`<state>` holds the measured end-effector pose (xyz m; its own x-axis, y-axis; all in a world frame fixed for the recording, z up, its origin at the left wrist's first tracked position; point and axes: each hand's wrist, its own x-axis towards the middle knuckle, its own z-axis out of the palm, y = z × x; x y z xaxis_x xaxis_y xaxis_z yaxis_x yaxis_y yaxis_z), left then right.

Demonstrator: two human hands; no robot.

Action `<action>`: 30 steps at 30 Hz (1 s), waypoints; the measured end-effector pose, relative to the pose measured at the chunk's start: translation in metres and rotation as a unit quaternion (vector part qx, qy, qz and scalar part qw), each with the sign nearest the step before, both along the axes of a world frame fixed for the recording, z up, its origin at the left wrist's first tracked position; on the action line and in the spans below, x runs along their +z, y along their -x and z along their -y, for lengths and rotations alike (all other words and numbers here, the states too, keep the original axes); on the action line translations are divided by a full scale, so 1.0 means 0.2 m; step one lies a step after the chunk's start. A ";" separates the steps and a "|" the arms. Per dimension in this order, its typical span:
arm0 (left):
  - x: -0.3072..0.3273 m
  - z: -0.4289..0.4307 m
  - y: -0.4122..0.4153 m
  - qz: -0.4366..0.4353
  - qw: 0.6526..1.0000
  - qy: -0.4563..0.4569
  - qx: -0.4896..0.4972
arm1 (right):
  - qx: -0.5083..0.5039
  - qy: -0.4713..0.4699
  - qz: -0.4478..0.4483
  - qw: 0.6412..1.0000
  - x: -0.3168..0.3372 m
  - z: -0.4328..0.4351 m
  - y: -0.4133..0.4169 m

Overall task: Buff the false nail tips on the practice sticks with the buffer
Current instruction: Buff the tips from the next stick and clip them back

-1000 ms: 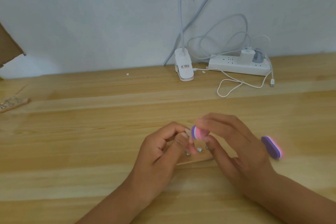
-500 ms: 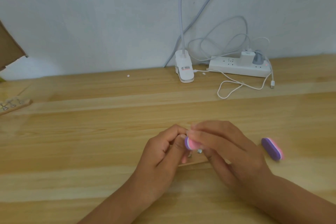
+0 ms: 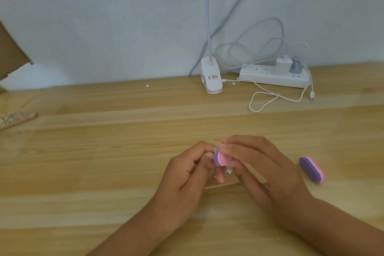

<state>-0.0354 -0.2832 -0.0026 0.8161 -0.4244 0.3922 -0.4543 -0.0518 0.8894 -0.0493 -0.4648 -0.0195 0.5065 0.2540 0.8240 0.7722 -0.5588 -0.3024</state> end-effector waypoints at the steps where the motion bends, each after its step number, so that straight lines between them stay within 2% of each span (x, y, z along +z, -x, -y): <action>1: 0.00 0.00 0.00 -0.001 1.000 0.000 0.002 | -0.007 -0.004 -0.002 1.000 0.00 0.00 0.00; 7: 0.00 0.00 0.00 -0.004 1.000 0.002 -0.005 | -0.003 0.012 0.008 1.000 0.00 -0.01 0.01; 11: 0.00 0.00 0.00 -0.009 1.000 0.001 0.004 | -0.027 -0.016 -0.003 1.000 0.00 0.01 0.00; 15: 0.01 0.00 0.00 -0.007 1.000 -0.004 -0.007 | 0.002 0.012 0.015 1.000 -0.01 -0.01 0.01; 20: 0.01 0.00 0.01 -0.025 1.000 0.018 -0.006 | -0.050 -0.034 -0.035 0.998 0.01 0.02 -0.02; 25: 0.02 0.00 0.00 0.000 1.000 0.004 0.015 | -0.005 -0.001 -0.020 1.000 0.01 0.01 0.00; 30: 0.01 -0.01 0.00 0.028 0.997 -0.034 0.061 | 0.000 0.001 -0.023 1.000 0.00 0.01 0.00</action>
